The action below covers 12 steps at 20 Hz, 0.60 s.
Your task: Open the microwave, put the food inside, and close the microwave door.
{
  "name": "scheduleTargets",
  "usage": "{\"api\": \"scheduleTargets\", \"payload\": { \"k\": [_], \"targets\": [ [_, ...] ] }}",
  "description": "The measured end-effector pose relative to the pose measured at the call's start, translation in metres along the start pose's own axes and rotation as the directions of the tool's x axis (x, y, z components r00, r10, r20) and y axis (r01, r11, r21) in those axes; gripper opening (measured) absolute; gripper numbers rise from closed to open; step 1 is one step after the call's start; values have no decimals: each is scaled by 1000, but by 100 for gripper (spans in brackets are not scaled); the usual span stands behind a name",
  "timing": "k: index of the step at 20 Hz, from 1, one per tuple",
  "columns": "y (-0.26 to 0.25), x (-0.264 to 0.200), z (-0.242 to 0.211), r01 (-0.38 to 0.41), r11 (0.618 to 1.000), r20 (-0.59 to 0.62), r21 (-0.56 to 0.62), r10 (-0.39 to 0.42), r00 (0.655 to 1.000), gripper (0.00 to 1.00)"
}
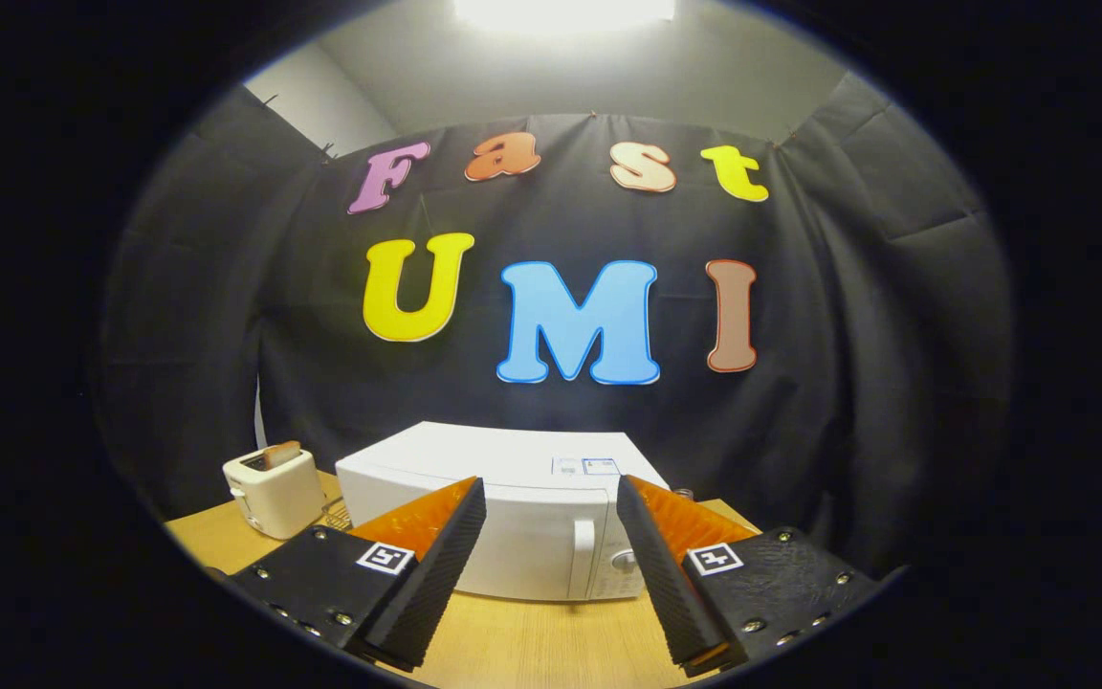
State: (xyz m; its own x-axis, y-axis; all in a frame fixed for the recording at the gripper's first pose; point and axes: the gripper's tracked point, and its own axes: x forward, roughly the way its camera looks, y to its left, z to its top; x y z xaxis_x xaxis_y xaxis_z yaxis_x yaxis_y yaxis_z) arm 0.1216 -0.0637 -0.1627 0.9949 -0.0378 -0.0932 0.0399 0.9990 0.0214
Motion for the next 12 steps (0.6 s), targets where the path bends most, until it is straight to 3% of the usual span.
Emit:
{"api": "scheduleTargets", "payload": {
  "k": [7,12],
  "targets": [
    [-26,71,-93,26,998,-87,54,-21,996,89],
    [-33,106,-125,46,998,-88,34,-43,995,84]
  ]
}}
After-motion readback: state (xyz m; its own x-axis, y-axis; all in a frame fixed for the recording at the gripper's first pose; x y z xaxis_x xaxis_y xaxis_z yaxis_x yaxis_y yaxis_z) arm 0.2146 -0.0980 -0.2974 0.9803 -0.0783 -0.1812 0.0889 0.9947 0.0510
